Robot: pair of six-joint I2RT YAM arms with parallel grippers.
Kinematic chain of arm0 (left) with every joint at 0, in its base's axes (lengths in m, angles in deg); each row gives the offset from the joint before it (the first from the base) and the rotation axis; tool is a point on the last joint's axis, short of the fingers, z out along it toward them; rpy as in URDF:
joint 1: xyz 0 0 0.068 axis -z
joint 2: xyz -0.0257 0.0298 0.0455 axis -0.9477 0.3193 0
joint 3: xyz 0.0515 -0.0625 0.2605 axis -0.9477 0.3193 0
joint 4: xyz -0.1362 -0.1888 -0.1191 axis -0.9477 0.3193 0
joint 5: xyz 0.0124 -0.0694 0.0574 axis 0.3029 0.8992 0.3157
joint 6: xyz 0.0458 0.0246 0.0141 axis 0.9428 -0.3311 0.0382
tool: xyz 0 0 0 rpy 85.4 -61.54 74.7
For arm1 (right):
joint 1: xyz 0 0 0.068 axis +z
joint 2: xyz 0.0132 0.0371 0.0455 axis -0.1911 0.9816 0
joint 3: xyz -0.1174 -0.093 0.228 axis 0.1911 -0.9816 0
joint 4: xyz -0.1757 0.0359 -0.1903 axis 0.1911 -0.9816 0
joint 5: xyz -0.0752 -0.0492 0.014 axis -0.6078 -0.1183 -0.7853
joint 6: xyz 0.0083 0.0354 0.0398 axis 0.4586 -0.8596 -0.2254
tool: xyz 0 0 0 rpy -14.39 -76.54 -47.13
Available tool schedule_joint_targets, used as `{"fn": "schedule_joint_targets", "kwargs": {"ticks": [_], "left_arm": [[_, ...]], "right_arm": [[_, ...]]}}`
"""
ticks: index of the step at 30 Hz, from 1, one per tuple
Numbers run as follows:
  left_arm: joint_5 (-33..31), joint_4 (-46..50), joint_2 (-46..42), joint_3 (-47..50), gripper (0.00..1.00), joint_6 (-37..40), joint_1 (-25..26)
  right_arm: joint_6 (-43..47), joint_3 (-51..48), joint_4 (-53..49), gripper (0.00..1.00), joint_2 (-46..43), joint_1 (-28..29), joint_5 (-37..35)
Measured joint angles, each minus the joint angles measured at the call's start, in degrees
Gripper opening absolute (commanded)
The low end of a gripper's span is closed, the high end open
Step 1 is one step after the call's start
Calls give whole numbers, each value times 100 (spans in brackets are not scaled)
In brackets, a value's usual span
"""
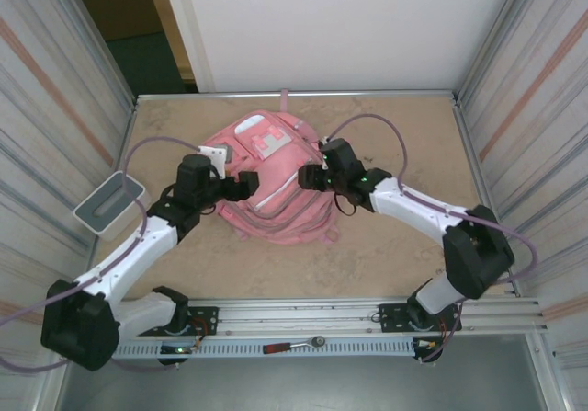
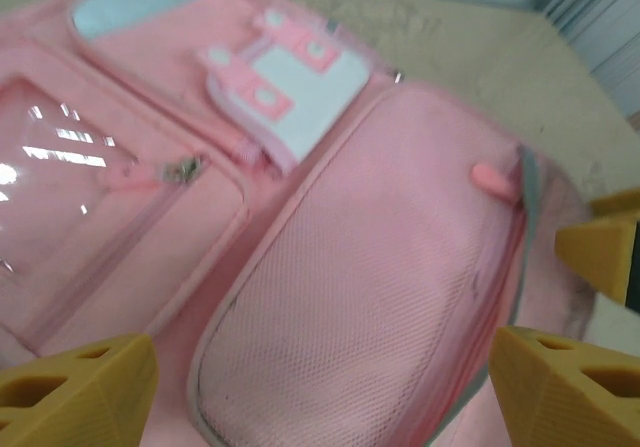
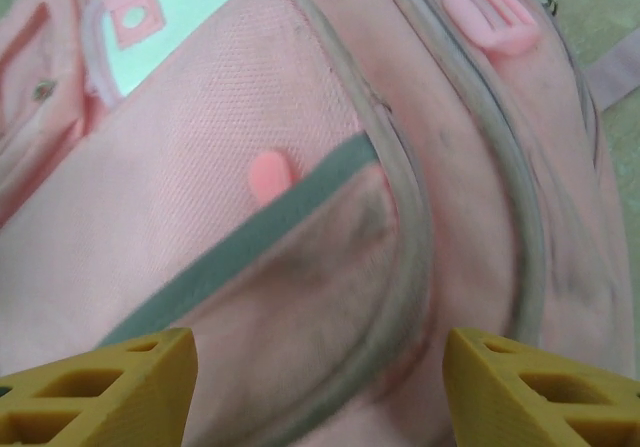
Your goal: Pack the student bag
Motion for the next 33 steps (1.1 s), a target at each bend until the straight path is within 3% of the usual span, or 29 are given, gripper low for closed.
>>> {"fn": "schedule_joint_targets", "kwargs": {"ticks": [9, 15, 22, 28, 33], "left_arm": [[208, 214, 1139, -208, 78, -35, 0], [162, 212, 1292, -208, 77, -44, 221], [199, 42, 1292, -76, 76, -240, 756], [256, -101, 1292, -17, 75, -474, 1458], [503, -42, 1231, -17, 75, -472, 1788]], "right_arm": [[264, 168, -313, 64, 494, 42, -636], [59, -472, 157, 65, 94, -520, 334], [-11, -356, 173, 63, 326, -1051, 1032], [260, 431, -431, 64, 509, -1366, 837], [420, 321, -713, 65, -4, -1408, 542]]}}
